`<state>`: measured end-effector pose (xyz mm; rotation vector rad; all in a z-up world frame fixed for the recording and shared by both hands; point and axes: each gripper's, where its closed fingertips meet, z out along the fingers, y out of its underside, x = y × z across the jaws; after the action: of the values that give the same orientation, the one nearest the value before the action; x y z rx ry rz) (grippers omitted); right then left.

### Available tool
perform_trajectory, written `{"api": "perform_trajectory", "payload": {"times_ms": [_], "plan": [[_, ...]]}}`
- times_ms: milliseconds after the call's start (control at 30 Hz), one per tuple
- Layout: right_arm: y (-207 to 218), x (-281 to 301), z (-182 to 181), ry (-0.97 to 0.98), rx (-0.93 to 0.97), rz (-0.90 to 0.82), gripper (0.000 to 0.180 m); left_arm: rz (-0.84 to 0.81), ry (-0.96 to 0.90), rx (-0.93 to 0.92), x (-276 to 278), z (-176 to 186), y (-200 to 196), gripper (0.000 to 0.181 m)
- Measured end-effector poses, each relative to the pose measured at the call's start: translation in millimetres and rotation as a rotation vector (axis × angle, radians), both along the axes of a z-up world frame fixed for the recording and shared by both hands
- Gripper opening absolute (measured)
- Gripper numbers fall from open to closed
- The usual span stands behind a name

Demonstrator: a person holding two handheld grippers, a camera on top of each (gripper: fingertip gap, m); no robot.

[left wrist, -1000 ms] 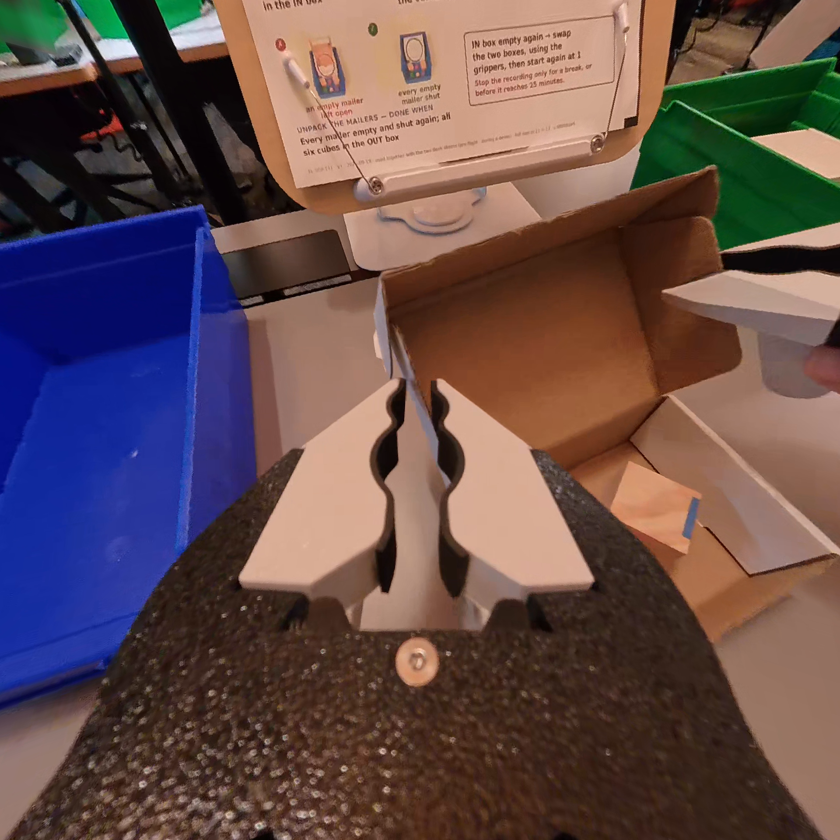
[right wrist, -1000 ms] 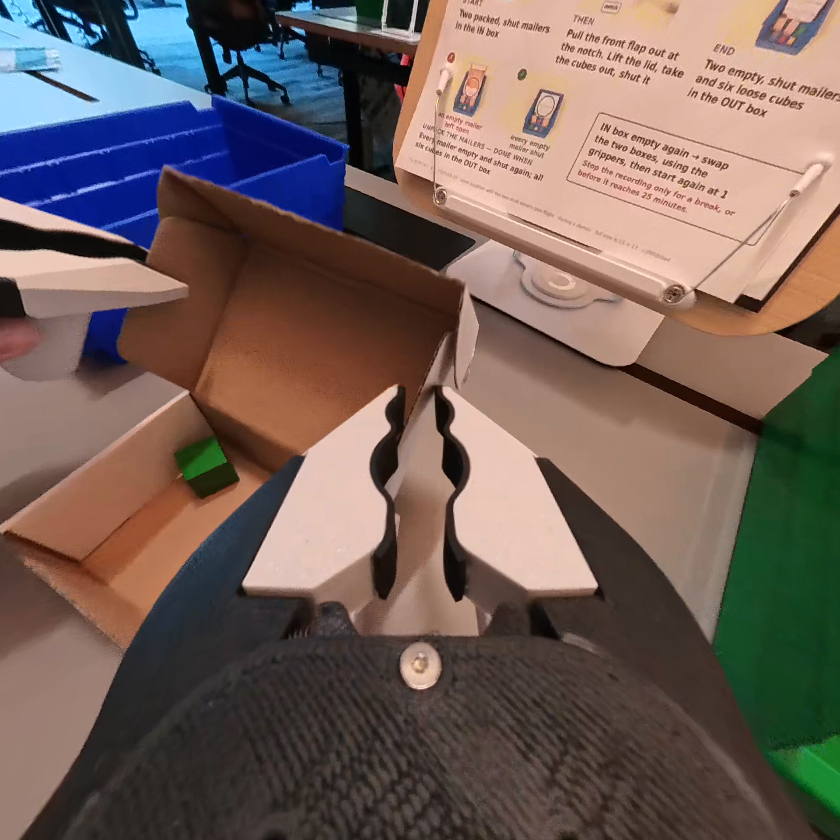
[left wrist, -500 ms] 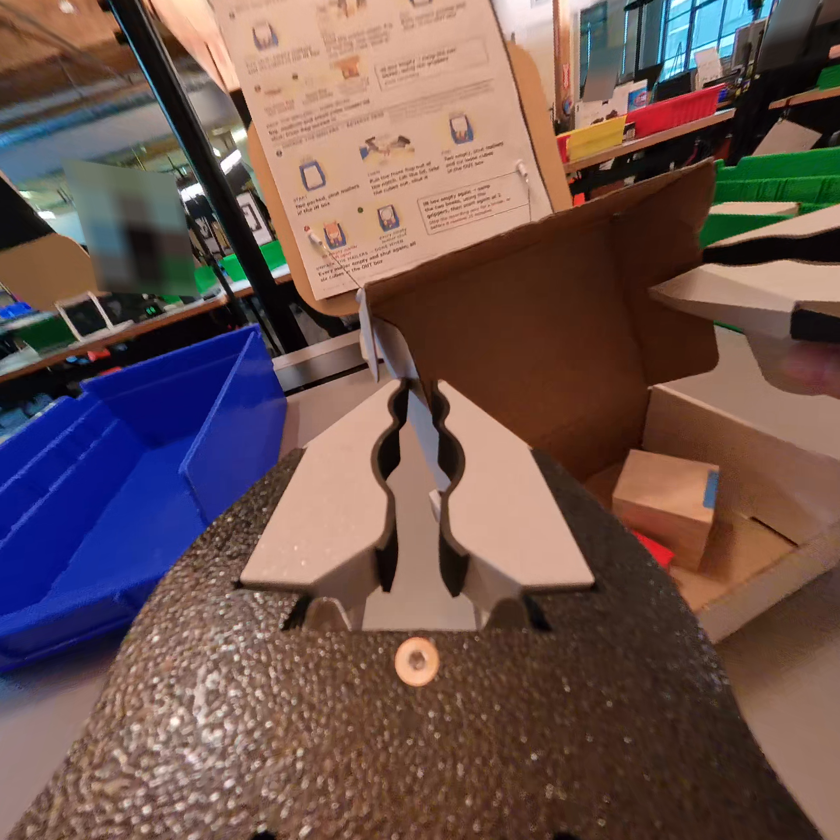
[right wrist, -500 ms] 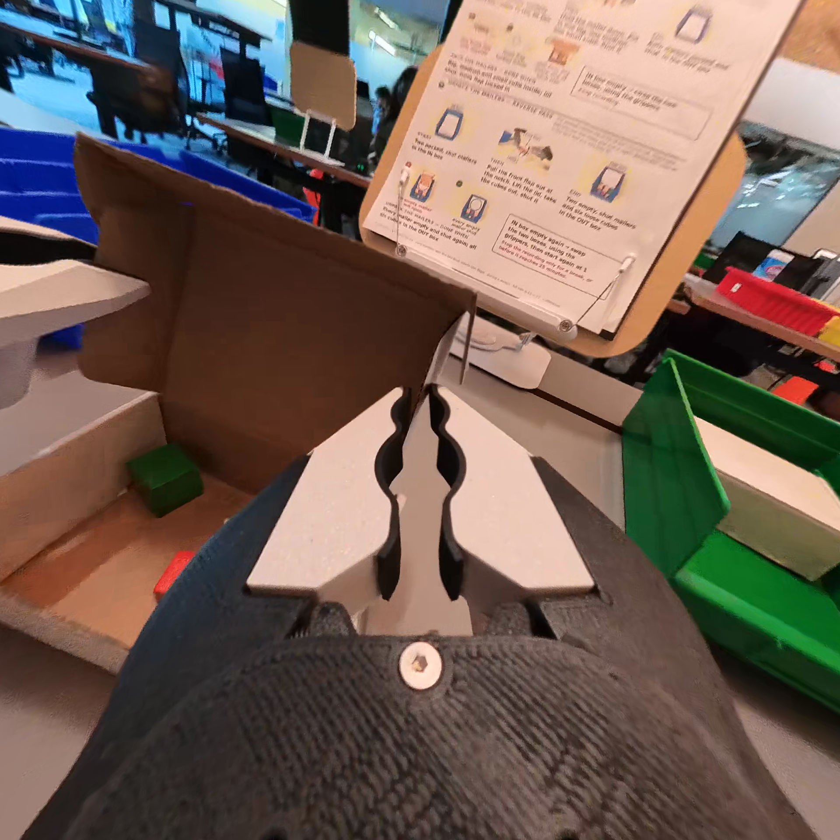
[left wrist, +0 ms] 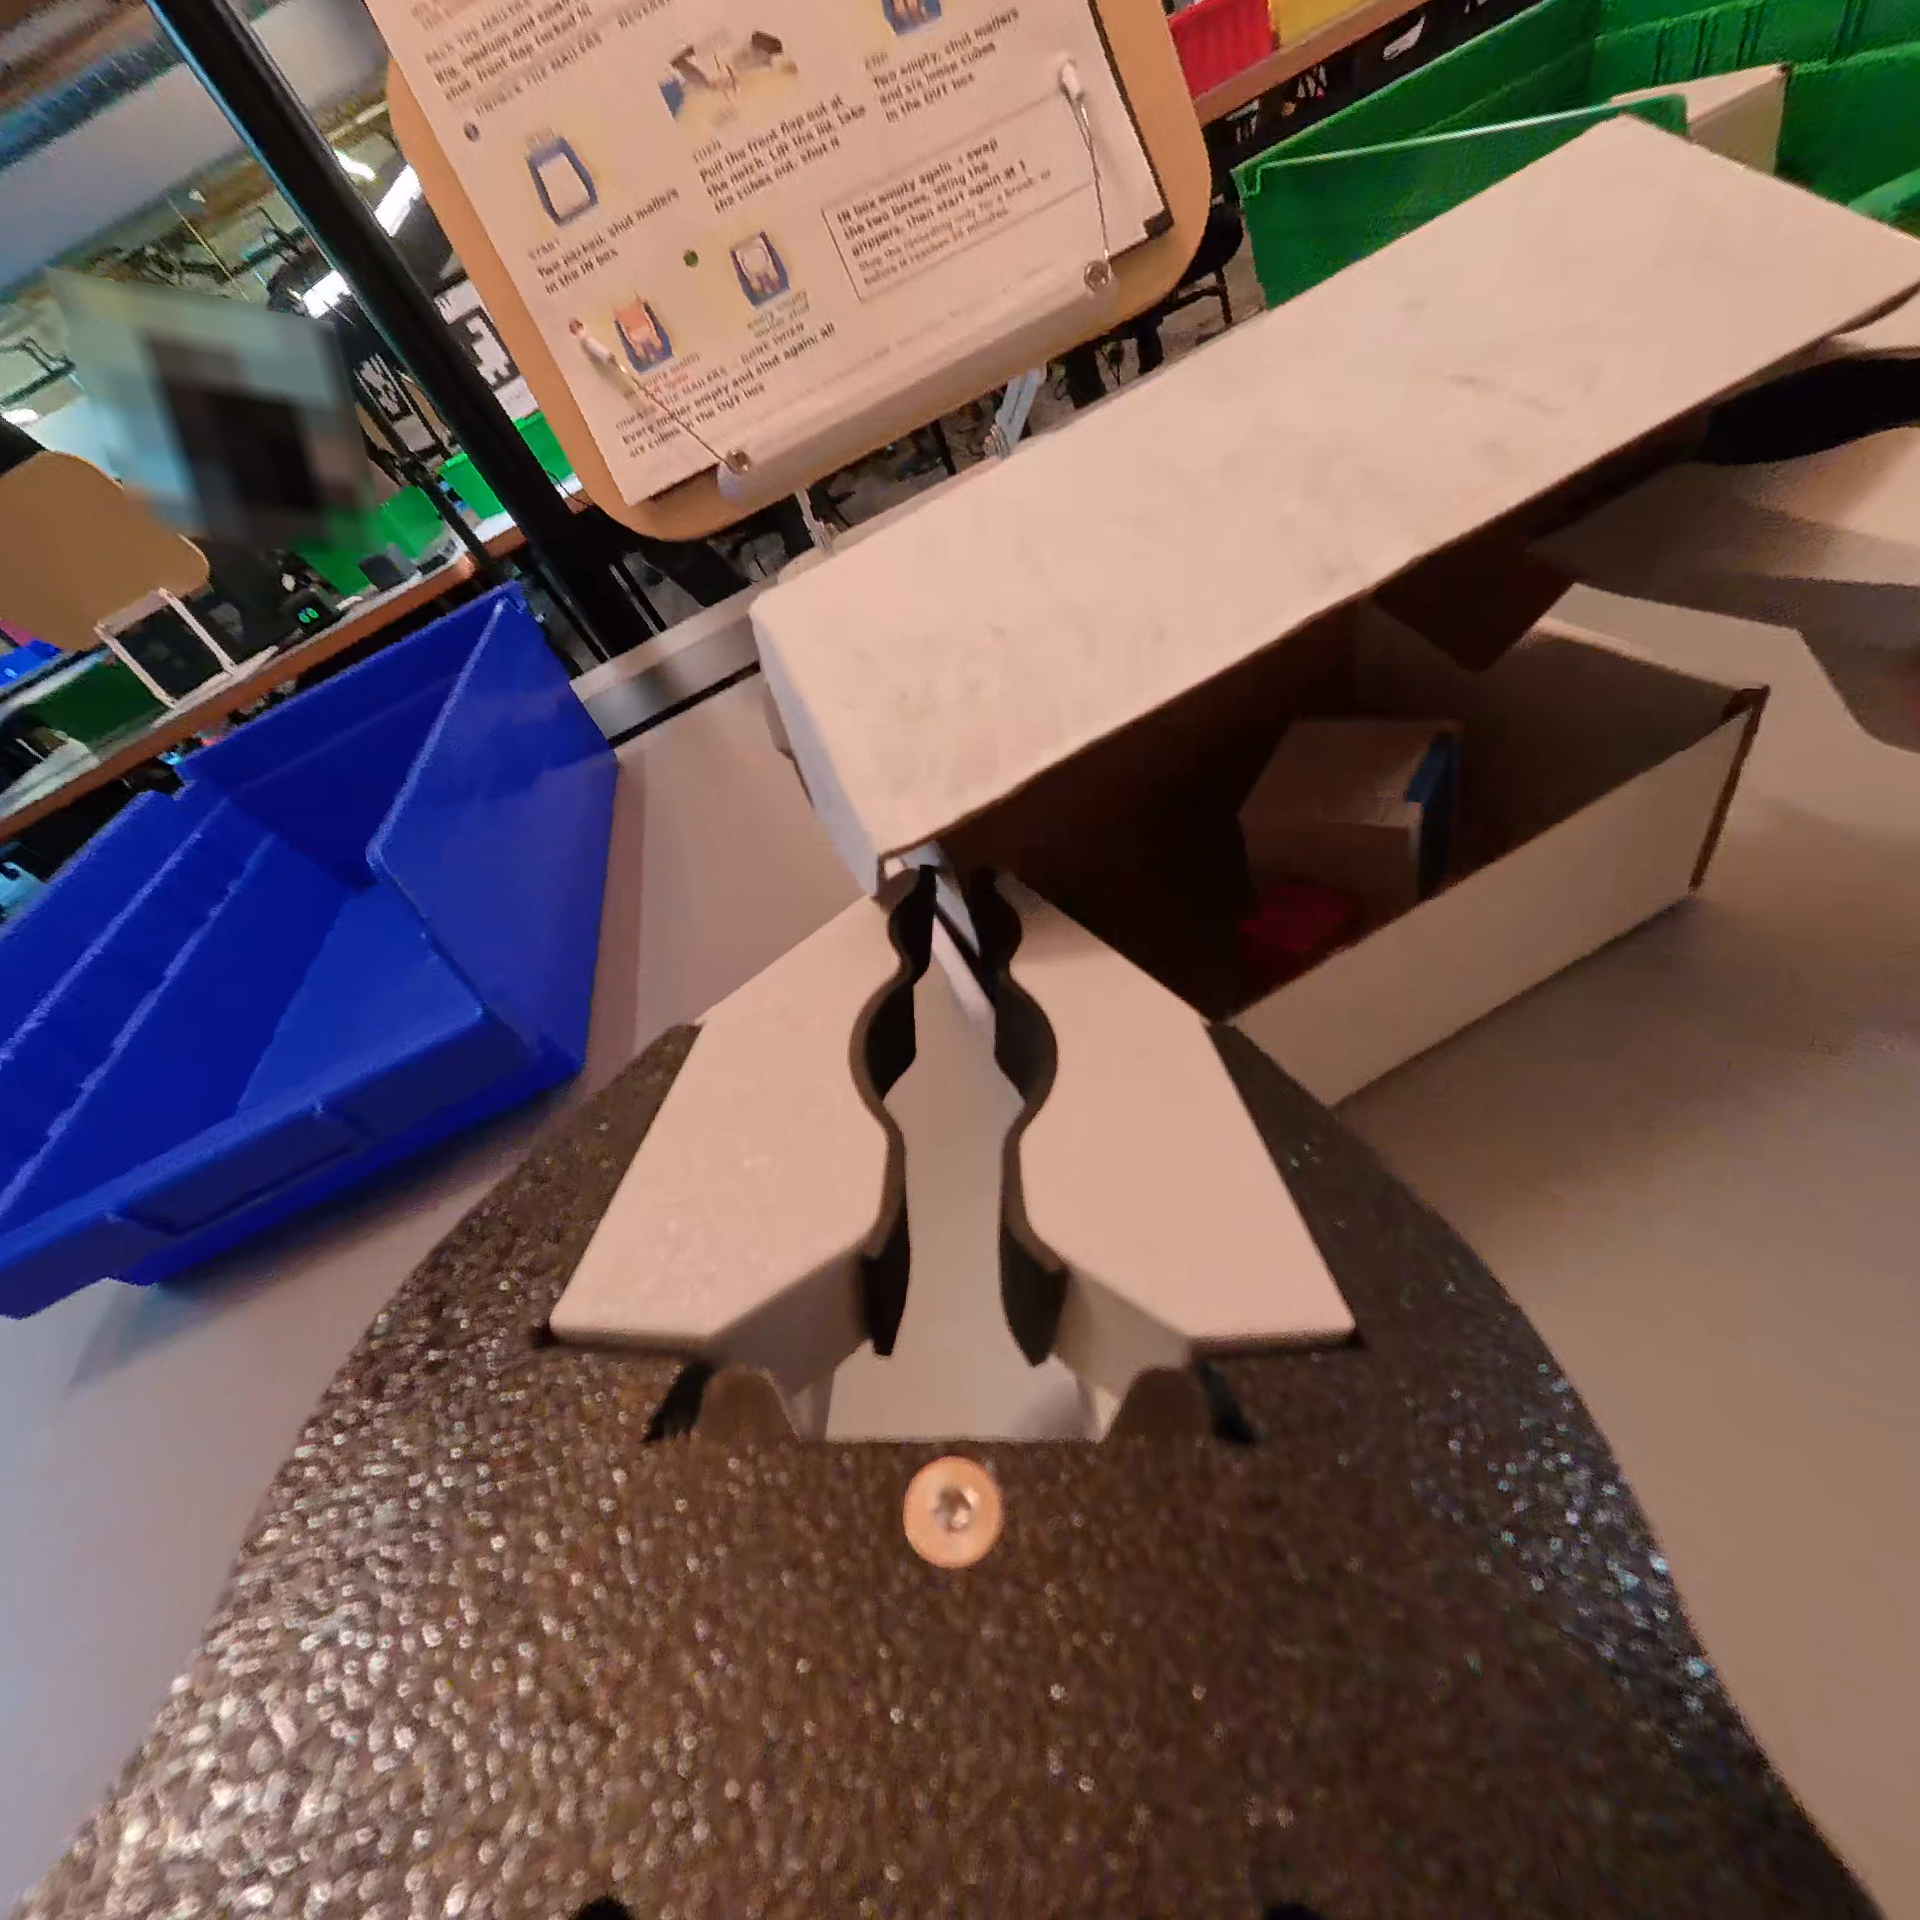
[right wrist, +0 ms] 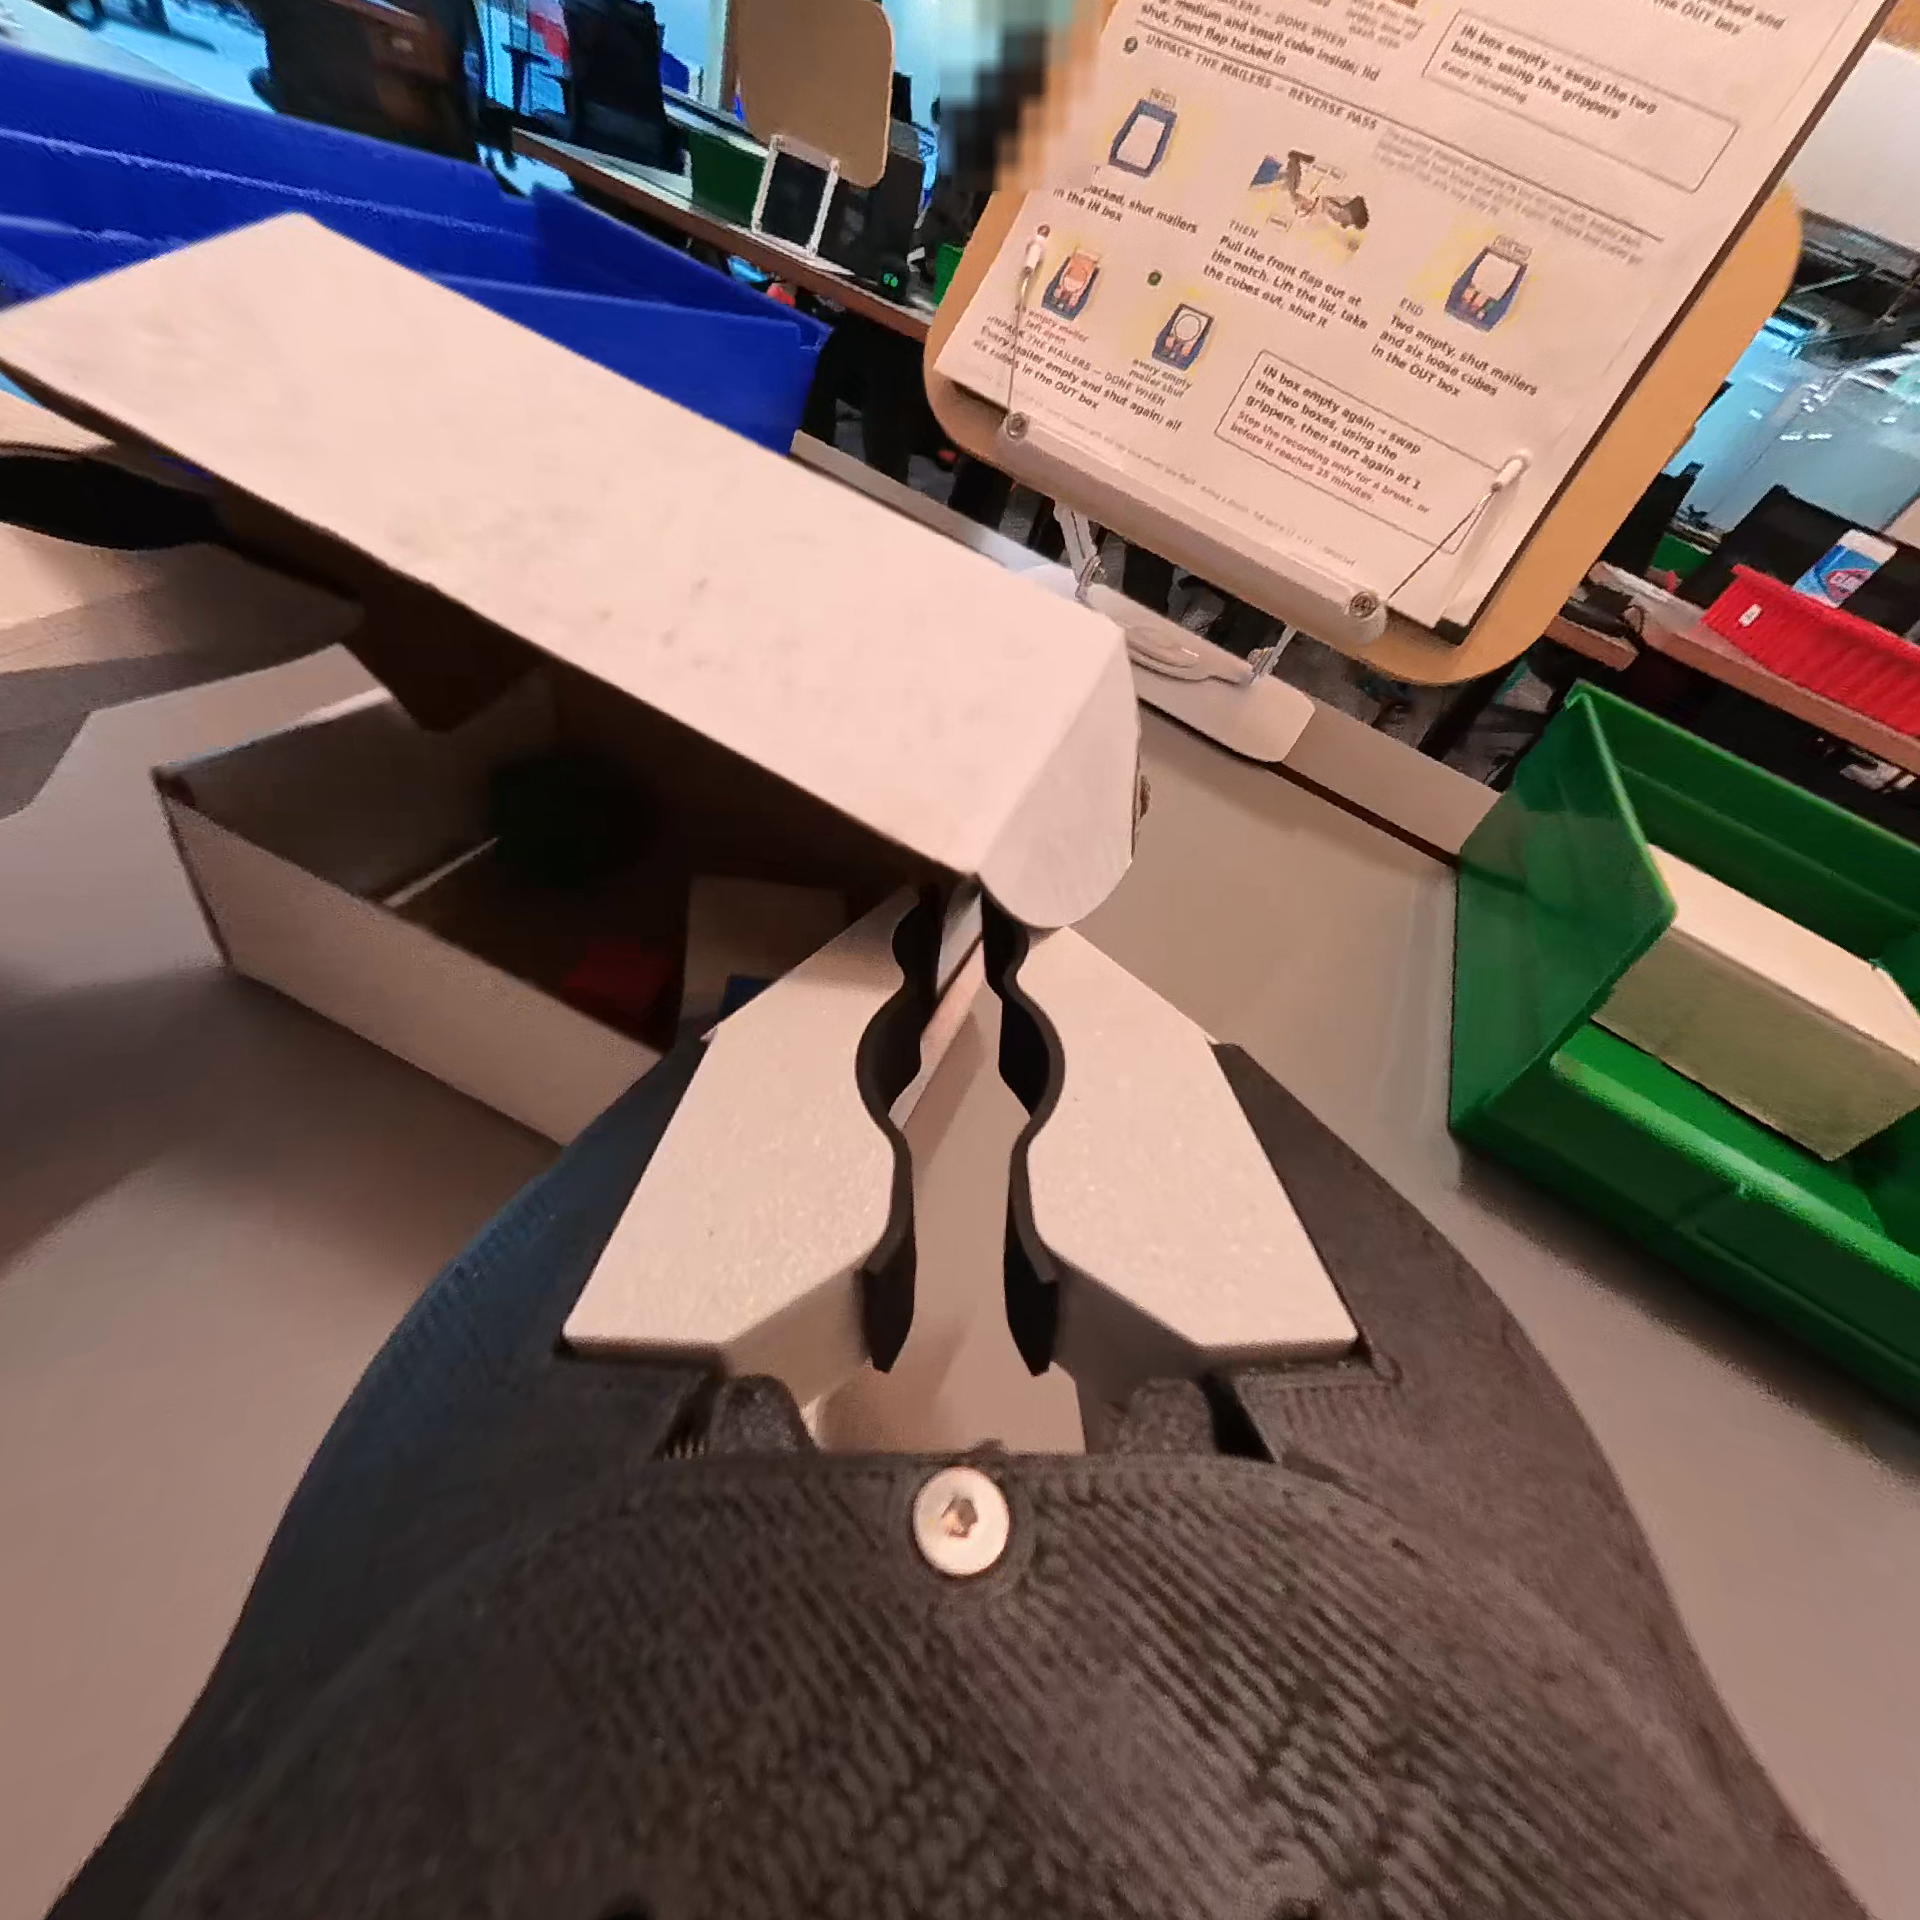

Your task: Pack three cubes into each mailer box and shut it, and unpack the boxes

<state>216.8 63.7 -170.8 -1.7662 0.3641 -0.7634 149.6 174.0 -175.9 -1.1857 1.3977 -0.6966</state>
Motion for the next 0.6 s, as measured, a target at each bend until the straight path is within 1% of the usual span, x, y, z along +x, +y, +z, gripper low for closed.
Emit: {"api": "perform_trajectory", "payload": {"times_ms": [33,67,133,167,200,267,300,333,400,467,500,567,600], "plan": [[-1.4,-3.1,-2.6,0.002,-0.005,-0.001,0.007,0.002,0.005,-0.006,-1.3,-3.1,-0.1,0.009],[-3.6,-6.4,-3.0,-0.005,-0.005,-0.004,0.013,0.004,0.006,-0.006,-3.8,-4.1,-0.1,0.012],[-11.4,-11.2,1.5,-0.053,-0.008,-0.027,0.037,0.014,-0.027,0.011,-11.6,2.5,1.0,0.022],[-18.3,-11.6,5.8,-0.095,-0.020,-0.057,0.049,0.023,-0.046,0.026,-16.6,7.0,2.1,0.026],[-25.7,-11.9,11.3,-0.154,-0.043,-0.089,0.055,0.035,-0.061,0.047,-21.6,11.3,3.8,0.029],[-34.7,-14.7,24.4,-0.293,-0.094,-0.129,0.066,0.069,-0.081,0.105,-29.0,19.5,8.7,0.036],[-33.3,-18.4,31.7,-0.380,-0.119,-0.119,0.068,0.086,-0.091,0.139,-30.6,24.1,11.0,0.039],[-30.1,-22.2,38.3,-0.485,-0.157,-0.106,0.066,0.093,-0.100,0.170,-30.3,28.4,11.7,0.041],[-20.0,-26.1,41.7,-0.684,-0.295,-0.085,0.062,0.081,-0.107,0.231,-25.4,33.9,8.5,0.042],[-6.9,-29.9,36.1,-0.817,-0.419,-0.043,0.057,0.084,-0.106,0.297,-22.0,37.6,7.0,0.035],[-2.9,-31.3,33.2,-0.830,-0.442,-0.035,0.048,0.078,-0.104,0.313,-20.6,37.5,5.8,0.030],[-0.9,-33.7,33.3,-0.790,-0.399,-0.041,0.011,0.065,-0.081,0.320,-19.1,32.2,4.8,0.022],[-1.6,-34.7,35.1,-0.767,-0.369,-0.047,0.008,0.051,-0.072,0.319,-19.2,29.6,3.2,0.013]]}}
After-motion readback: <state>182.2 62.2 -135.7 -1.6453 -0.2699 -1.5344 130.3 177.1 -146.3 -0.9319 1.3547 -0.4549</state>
